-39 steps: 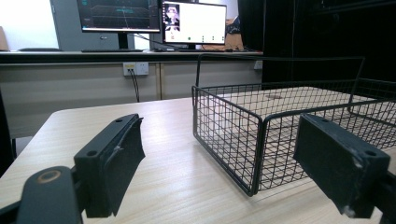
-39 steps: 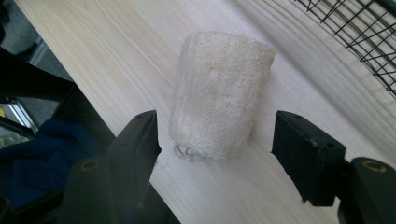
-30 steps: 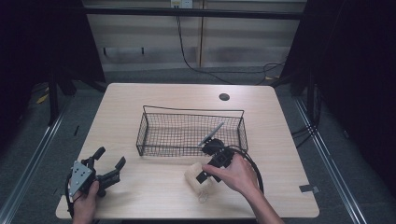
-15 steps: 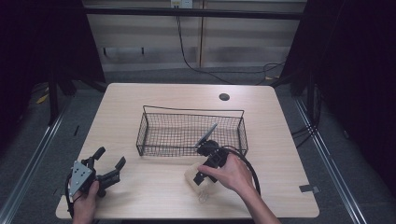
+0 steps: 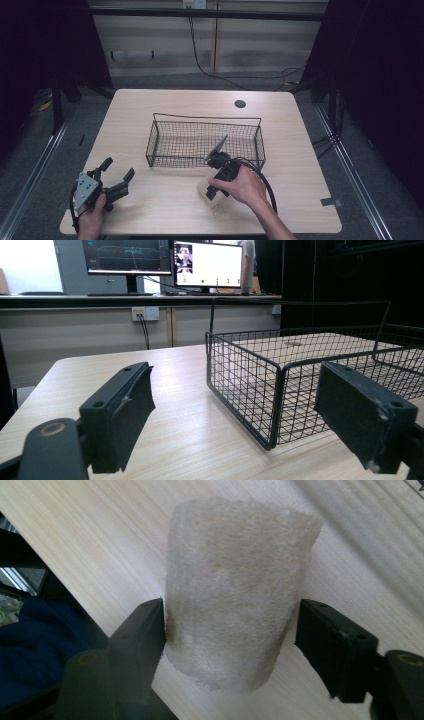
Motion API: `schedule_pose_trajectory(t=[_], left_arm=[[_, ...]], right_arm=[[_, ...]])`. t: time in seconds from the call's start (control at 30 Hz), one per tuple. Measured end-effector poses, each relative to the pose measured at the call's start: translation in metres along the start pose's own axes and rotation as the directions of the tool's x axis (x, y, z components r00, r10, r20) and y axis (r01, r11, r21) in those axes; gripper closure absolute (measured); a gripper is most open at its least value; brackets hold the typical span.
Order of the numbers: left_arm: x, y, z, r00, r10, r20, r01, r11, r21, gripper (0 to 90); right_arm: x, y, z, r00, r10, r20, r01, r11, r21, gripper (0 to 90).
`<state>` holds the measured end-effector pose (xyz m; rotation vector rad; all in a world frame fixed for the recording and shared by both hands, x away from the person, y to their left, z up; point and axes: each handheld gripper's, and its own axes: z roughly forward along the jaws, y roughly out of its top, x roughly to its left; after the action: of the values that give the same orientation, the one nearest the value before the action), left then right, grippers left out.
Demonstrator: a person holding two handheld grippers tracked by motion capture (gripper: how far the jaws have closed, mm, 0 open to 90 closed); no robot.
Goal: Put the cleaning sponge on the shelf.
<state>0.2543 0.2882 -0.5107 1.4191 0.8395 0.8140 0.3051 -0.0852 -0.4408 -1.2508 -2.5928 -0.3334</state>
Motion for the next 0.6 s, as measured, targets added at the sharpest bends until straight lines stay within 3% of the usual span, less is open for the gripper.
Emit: schedule_pose_trajectory(t=[0.6], left_arm=[[0.0, 0.0, 0.0, 1.0, 0.0, 0.0, 0.0, 1.0, 0.0, 15.5]], right_arm=[[0.007, 0.009, 0.012, 0.9993, -0.037, 0.006, 0.037, 0.9983, 0.045, 27.8]])
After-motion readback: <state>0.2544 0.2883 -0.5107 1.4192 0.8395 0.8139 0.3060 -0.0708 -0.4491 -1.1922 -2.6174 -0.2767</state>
